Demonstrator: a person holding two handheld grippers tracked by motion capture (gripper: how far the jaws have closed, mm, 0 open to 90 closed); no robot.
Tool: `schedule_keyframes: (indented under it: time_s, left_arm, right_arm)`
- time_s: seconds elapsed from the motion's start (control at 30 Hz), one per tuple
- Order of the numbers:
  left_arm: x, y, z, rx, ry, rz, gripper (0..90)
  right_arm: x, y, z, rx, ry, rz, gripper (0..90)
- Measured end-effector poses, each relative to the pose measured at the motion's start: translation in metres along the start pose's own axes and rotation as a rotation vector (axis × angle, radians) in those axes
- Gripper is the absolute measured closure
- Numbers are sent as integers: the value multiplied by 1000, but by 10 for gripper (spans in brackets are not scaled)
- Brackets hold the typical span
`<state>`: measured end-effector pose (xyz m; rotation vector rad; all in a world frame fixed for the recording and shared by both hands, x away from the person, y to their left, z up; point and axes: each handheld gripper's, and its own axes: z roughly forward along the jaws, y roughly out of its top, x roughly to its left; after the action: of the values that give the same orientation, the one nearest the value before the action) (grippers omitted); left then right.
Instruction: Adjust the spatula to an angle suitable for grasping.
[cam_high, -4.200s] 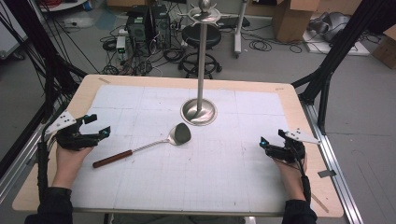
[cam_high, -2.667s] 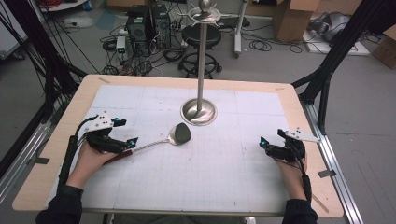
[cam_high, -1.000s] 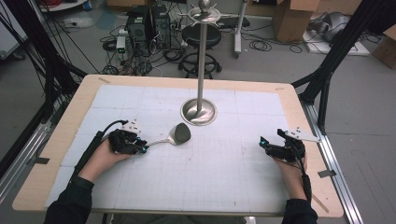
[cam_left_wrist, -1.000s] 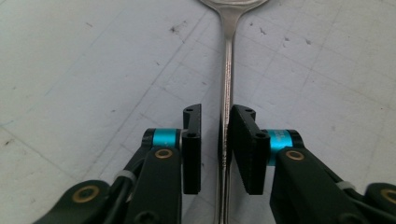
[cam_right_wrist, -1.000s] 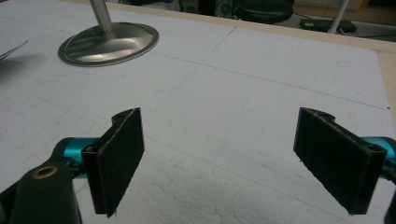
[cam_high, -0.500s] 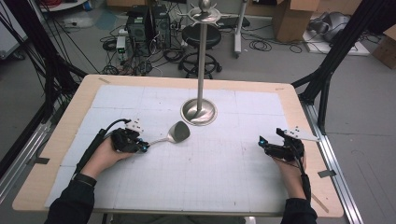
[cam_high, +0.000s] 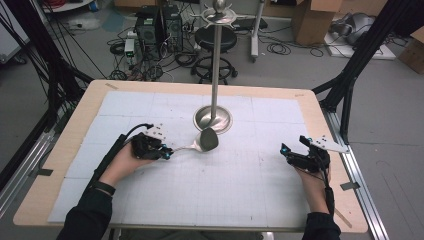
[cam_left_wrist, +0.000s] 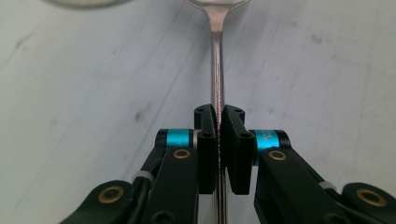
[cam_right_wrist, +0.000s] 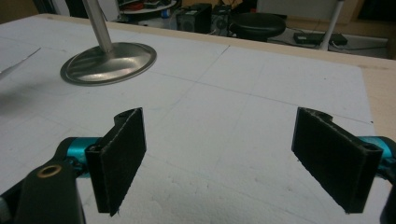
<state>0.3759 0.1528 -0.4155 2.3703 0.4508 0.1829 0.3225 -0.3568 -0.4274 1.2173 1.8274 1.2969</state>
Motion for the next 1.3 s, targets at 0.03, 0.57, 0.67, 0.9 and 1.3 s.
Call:
schedule_keyframes:
  time_s: [0.03, 0.57, 0.67, 0.9, 1.3]
  left_arm:
    - [-1, 8, 4, -3, -17, 20, 843]
    - [-12, 99, 62, 10, -96, 234, 843]
    - [-18, 114, 76, 16, -121, 268, 843]
    - [-35, 144, 111, 31, -177, 363, 842]
    - [-55, 162, 147, 40, -241, 462, 842]
  right_arm:
    - [0, 1, -2, -10, -1, 5, 172]
    - [-5, 9, -29, -109, -33, 40, 181]
    - [-8, 9, -35, -122, -40, 43, 181]
    - [-11, 6, -44, -126, -51, 57, 181]
    - [-11, 3, -52, -118, -58, 52, 183]
